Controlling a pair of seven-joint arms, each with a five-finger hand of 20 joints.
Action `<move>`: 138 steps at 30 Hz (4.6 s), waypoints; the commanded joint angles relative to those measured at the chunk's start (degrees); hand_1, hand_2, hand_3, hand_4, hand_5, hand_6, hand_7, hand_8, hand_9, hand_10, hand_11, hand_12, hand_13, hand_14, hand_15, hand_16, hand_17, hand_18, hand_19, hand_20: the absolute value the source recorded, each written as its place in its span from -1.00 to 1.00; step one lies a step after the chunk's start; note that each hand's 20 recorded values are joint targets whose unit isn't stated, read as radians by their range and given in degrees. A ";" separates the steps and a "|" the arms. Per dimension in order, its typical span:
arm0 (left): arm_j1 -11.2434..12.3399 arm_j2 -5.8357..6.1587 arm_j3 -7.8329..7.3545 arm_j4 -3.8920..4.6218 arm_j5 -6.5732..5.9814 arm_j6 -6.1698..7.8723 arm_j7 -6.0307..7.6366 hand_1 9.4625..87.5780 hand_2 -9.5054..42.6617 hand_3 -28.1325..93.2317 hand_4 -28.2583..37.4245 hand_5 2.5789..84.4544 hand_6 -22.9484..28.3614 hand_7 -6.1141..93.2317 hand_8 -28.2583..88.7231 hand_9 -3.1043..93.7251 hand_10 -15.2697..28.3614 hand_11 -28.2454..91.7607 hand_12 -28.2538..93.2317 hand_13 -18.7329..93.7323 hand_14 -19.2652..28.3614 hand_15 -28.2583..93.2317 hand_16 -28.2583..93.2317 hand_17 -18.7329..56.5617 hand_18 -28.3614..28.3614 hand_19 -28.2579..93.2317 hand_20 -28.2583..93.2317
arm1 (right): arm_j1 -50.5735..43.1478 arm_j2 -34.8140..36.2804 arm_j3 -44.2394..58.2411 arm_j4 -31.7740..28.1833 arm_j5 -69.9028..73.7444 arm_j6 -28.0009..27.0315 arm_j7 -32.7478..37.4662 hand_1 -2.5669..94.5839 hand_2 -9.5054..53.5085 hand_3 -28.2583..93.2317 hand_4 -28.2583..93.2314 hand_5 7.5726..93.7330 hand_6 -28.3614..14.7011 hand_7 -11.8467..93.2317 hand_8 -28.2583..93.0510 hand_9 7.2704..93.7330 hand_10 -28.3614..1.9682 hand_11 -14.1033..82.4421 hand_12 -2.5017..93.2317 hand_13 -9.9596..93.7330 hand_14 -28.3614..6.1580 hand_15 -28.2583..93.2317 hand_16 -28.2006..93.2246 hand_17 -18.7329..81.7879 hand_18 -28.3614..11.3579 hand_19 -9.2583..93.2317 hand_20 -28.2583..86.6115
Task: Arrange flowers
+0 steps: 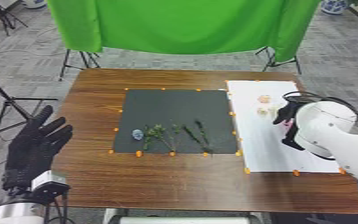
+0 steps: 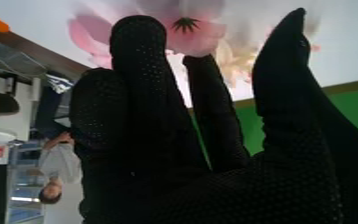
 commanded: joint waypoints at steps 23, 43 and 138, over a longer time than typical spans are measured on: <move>0.18 -1.34 -0.47 -0.05 0.96 -0.55 -1.85 -0.46 -0.35 0.52 -0.76 -0.19 0.24 -0.67 -0.65 -0.28 0.57 -0.05 -0.36 -0.30 0.90 0.39 -0.74 -0.69 0.91 0.32 -0.45 | 0.74 0.69 -8.57 -0.76 -8.76 9.31 -0.77 0.35 -0.96 0.67 -1.00 0.51 0.27 -0.17 -0.42 0.87 0.27 -0.53 -0.29 0.81 0.45 0.27 -0.18 0.47 -0.18 1.00 -0.31; 9.96 0.40 -6.80 -1.55 -4.03 1.55 5.15 -0.47 -0.35 0.52 -0.75 -0.19 0.25 -0.67 -0.65 -0.28 0.57 -0.05 -0.36 -0.30 0.90 0.39 -0.74 -0.70 0.91 0.32 -0.45 | 18.29 -11.71 -18.07 -7.69 -13.42 7.98 -10.31 0.35 -1.00 0.72 -1.00 0.58 0.23 -0.20 -0.40 0.91 0.31 -0.52 -0.24 0.84 0.50 0.29 -0.17 0.49 -0.19 1.00 -0.20; -0.23 -7.71 -3.11 0.36 7.20 -2.54 -8.56 -0.47 -0.35 0.53 -0.76 -0.18 0.26 -0.67 -0.65 -0.28 0.58 -0.05 -0.36 -0.30 0.90 0.40 -0.74 -0.70 0.90 0.33 -0.45 | 24.64 -39.74 -21.68 7.57 3.80 9.22 -16.64 -0.36 -0.50 0.68 -0.95 0.04 0.11 -0.39 -0.73 0.18 -0.16 -0.42 -0.67 0.52 -0.02 0.47 -0.33 0.30 -0.28 1.00 -0.16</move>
